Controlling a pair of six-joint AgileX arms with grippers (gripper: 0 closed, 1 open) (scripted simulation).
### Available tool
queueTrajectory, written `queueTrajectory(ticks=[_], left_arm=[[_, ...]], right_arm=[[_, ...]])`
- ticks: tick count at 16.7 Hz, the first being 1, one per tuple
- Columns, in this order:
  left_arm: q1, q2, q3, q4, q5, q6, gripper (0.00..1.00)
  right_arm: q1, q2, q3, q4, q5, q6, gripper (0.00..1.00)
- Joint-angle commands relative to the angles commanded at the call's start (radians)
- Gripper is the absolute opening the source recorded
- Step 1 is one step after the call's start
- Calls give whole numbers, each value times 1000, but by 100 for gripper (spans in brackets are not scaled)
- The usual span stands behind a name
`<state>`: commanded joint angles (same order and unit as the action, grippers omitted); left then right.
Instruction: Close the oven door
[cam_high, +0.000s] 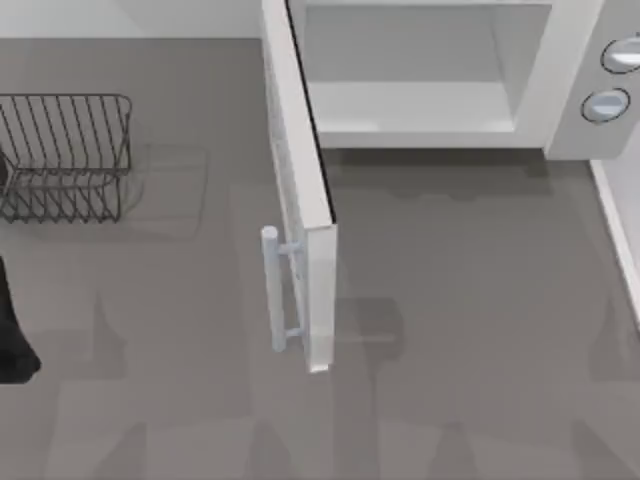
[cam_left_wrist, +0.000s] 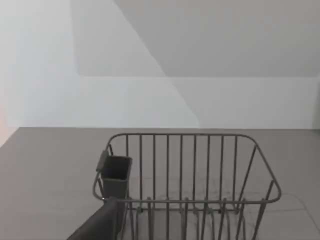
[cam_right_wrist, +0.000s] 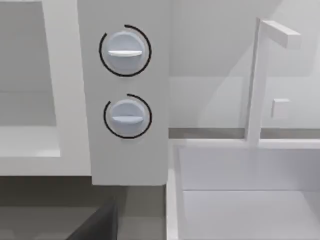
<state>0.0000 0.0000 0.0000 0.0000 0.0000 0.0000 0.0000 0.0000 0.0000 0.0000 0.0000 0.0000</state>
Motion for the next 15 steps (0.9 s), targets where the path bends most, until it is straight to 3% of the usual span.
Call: queueTrajectory(ticks=[7,15], left_arm=[[-38,126,64,-96,34,57,100],[-167,659,407,-535,153,285,100]], right_arm=[[0,0,0,0,0,0,100],[0,0,0,0,0,0,100]])
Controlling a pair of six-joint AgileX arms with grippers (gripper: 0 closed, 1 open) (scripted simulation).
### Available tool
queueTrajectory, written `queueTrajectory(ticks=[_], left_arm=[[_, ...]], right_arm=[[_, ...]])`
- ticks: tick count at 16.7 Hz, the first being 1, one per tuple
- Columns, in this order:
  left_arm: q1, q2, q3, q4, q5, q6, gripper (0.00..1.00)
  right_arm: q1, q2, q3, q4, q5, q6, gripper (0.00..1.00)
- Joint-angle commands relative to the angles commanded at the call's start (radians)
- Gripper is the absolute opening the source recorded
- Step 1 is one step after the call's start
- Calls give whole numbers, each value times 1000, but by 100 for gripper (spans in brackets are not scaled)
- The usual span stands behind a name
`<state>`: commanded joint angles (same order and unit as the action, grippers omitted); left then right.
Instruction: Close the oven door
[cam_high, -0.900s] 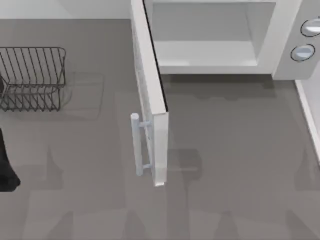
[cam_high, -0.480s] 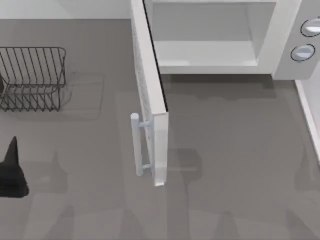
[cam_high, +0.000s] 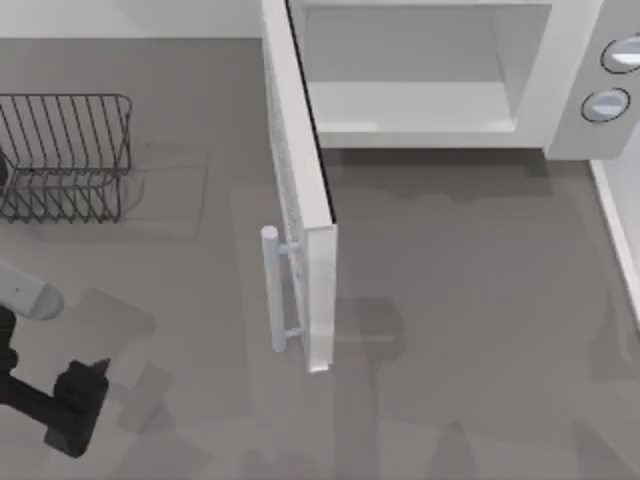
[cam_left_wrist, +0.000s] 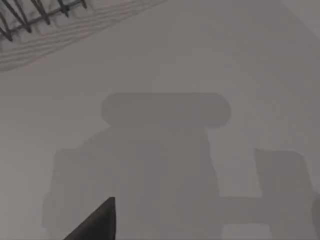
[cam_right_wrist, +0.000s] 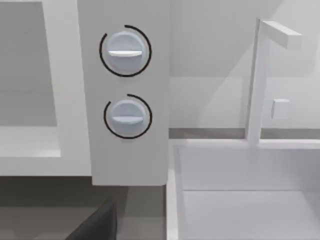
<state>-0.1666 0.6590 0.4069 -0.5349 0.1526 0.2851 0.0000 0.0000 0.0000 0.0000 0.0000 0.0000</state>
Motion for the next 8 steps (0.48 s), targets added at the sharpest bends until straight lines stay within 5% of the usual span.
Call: queueTrajectory(ticks=[8], left_arm=[[-132,628,574,-546,127,290,100]], right_arm=[[0,0,0,0,0,0,100]])
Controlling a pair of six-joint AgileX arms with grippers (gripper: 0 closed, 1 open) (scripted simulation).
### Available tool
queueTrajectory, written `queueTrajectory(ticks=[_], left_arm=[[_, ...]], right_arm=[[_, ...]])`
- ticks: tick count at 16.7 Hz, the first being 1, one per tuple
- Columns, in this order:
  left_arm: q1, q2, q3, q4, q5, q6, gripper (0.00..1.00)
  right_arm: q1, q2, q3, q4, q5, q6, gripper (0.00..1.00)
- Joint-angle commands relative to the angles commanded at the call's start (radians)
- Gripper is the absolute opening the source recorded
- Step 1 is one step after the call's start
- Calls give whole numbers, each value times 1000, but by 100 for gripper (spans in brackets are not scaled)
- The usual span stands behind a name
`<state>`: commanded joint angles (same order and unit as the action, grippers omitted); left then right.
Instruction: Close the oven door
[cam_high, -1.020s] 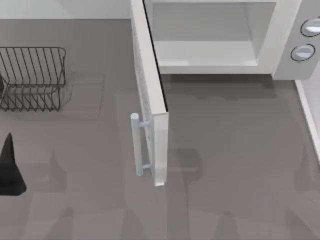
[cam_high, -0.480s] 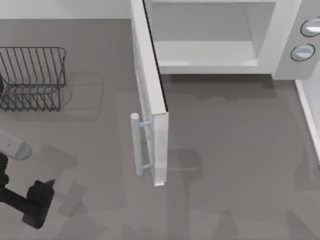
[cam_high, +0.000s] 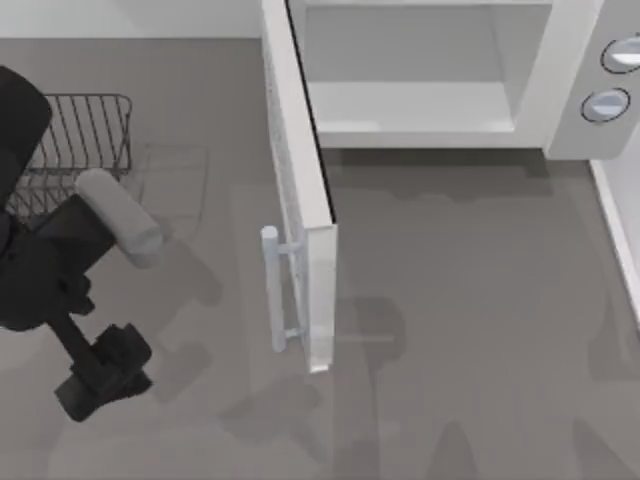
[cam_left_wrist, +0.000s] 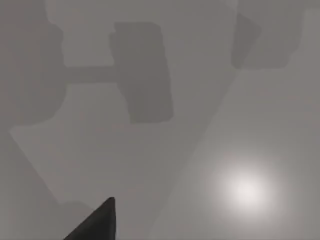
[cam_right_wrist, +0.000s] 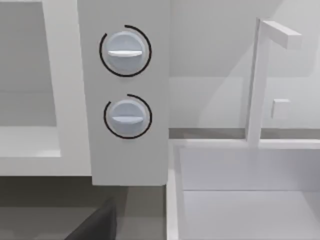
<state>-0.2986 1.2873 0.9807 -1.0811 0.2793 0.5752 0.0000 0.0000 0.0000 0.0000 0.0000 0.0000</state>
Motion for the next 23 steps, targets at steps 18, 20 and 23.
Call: queueTrajectory(ticks=[18,20,23], left_arm=[[-93,532,1058,-414,169,384,100],[-93,532,1058,-414,169,384,100],[-90,528,1053,-409,167,382,100]], right_arm=[[0,0,0,0,0,0,100],[0,0,0,0,0,0,100],[0,0,0,0,0,0,100]])
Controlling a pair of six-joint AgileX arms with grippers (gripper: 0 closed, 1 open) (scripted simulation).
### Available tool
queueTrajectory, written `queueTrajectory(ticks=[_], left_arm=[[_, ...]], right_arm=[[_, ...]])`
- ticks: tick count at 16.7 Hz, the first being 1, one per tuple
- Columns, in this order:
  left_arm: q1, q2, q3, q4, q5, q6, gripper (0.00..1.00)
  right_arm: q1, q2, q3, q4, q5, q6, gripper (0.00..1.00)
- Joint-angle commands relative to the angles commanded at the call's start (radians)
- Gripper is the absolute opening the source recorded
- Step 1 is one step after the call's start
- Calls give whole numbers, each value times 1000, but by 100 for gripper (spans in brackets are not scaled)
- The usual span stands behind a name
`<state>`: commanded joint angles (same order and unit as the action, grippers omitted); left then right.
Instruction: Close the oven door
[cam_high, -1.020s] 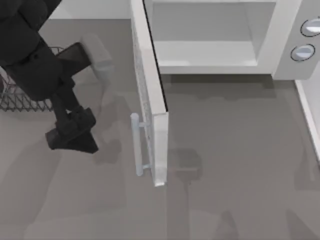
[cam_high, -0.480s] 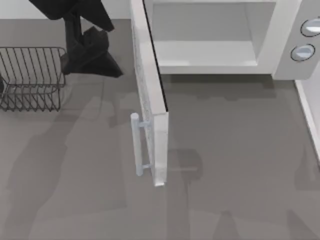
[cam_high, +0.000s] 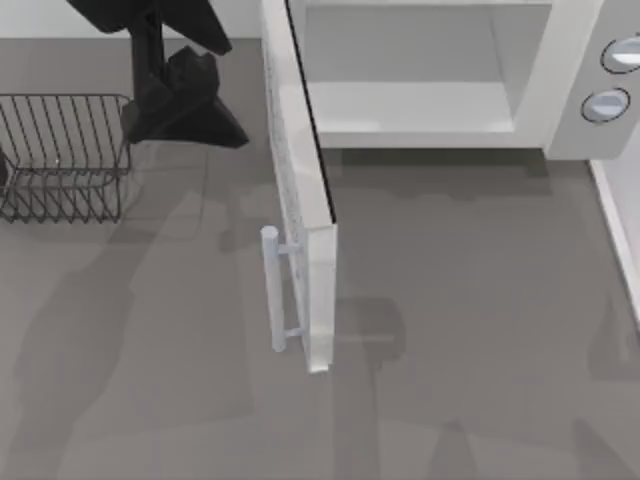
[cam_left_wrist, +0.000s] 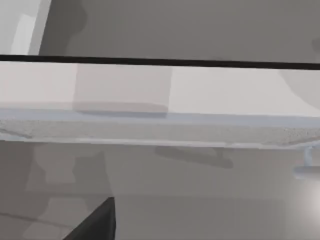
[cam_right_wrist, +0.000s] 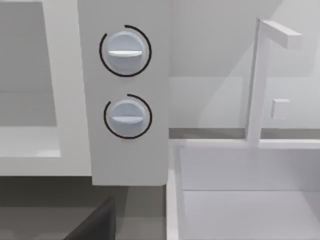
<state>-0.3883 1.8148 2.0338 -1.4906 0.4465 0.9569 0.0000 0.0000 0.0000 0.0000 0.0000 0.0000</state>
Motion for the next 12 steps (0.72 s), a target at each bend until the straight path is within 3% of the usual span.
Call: queueTrajectory(ticks=[8,12], left_arm=[[-80,-5,-252,281,-22,-77,100],[-97,-7,-300,330,-28,-95,100]], right_arm=[[0,0,0,0,0,0,100],[0,0,0,0,0,0,100]])
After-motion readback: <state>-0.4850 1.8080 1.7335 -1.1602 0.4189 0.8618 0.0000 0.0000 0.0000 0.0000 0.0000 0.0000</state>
